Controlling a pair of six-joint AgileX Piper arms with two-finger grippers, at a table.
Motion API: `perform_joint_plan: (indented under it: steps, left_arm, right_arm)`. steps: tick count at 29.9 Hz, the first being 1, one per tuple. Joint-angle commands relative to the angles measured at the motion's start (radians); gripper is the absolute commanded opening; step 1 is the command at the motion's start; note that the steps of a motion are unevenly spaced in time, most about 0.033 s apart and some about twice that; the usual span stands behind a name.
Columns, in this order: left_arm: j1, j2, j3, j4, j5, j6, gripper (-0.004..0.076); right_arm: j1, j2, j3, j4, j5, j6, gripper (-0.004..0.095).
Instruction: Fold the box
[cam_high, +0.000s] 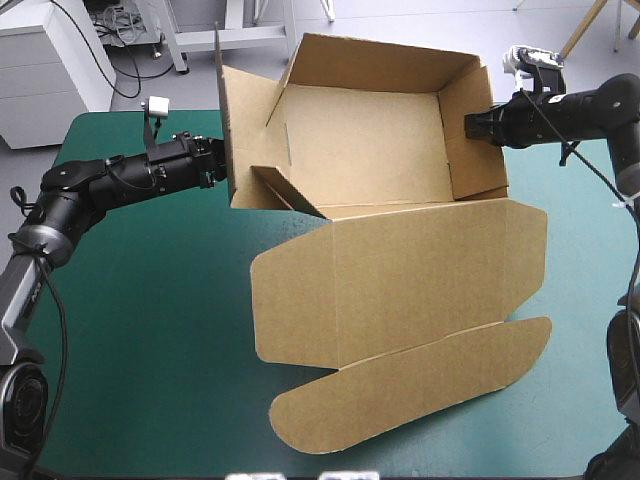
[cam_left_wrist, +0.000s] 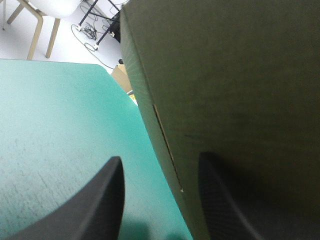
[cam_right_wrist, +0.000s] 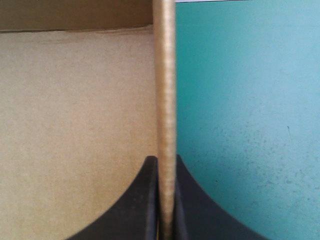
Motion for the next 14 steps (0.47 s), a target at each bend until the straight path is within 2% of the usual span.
perform_joint_plan:
  steps: [1, 14]
  left_arm:
    - [-0.042, -0.039, -0.074, -0.092, -0.001, 0.002, 0.033]
    - [-0.129, -0.039, -0.204, -0.05, -0.142, -0.032, 0.0331]
  right_arm:
    - [-0.008, -0.043, -0.03, 0.067, -0.038, 0.006, -0.0019]
    - [-0.008, -0.043, -0.03, 0.061, -0.035, 0.008, -0.0019]
